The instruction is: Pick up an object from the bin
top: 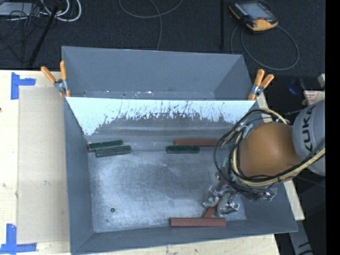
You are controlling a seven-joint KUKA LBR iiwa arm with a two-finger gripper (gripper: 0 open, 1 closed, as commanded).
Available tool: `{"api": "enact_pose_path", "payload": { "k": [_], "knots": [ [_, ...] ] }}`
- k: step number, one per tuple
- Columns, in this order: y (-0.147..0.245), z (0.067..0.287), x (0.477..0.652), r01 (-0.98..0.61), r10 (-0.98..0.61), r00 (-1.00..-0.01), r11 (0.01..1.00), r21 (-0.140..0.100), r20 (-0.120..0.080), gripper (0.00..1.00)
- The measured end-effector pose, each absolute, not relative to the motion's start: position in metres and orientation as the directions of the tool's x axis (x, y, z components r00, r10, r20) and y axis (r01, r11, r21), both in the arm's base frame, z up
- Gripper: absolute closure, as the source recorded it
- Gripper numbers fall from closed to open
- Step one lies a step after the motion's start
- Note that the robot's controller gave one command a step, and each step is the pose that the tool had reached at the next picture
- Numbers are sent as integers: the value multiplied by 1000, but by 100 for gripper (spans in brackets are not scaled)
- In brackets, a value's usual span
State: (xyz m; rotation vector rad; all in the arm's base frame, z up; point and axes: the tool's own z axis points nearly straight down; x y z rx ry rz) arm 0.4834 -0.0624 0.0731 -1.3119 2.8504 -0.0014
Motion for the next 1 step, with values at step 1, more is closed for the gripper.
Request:
{"api": "enact_pose_path", "payload": {
  "k": [1],
  "knots": [
    [-50, 269, 478, -717, -717, -697, 697, 6, 2, 100]
  ]
}}
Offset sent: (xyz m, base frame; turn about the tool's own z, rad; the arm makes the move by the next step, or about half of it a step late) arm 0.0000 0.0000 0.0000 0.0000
